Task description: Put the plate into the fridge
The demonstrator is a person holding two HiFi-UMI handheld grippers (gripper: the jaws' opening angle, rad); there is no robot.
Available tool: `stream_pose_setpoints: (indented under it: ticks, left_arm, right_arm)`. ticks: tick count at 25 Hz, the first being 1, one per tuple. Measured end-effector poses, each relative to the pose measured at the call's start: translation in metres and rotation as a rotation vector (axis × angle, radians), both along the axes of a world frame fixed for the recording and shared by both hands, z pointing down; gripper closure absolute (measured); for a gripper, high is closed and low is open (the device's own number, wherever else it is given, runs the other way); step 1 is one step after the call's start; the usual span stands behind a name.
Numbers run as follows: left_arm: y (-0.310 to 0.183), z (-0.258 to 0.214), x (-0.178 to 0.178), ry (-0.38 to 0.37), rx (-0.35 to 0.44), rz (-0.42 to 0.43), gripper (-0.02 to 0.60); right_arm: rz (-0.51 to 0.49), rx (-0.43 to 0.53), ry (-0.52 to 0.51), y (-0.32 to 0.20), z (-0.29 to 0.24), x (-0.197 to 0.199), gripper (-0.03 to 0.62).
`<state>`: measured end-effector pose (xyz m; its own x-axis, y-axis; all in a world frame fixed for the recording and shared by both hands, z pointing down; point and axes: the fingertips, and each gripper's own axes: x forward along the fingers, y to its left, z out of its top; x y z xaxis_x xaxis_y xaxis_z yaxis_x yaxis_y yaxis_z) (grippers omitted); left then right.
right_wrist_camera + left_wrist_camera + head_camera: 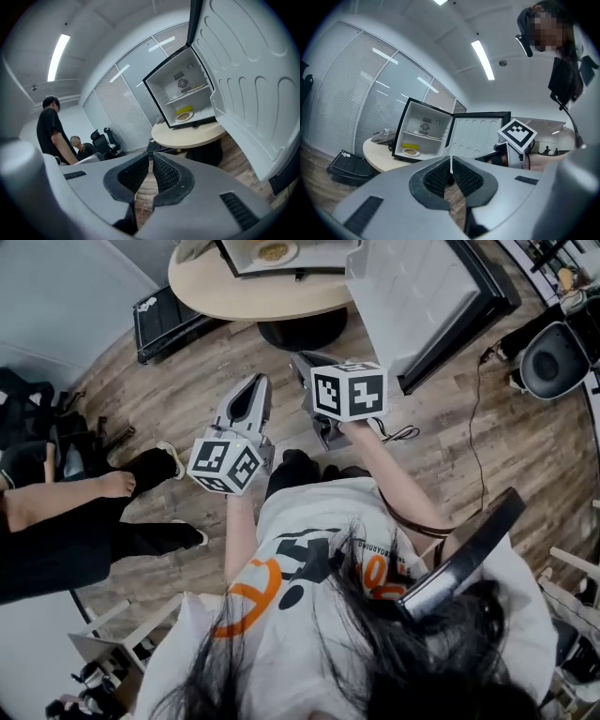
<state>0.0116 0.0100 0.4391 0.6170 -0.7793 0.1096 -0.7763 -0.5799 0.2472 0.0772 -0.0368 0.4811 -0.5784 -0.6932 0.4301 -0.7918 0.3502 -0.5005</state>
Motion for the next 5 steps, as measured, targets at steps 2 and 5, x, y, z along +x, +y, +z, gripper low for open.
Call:
stream_pose_setpoints:
  ticks: [2,5]
  left_arm:
    - [0.0026,0.0016,-0.0010,-0.012,-0.008,-0.003,0.569]
    - [0.0081,0.0042,0.0004,-0.029,-0.019,-0.002,0.569]
  right_arm:
    - [-0.005,-0.013,-0.012,0.0017,0.0056,-0.0010,0.554]
    - [0.013,-0.029,-0.019,0.0034,0.0085,0.0046,0.554]
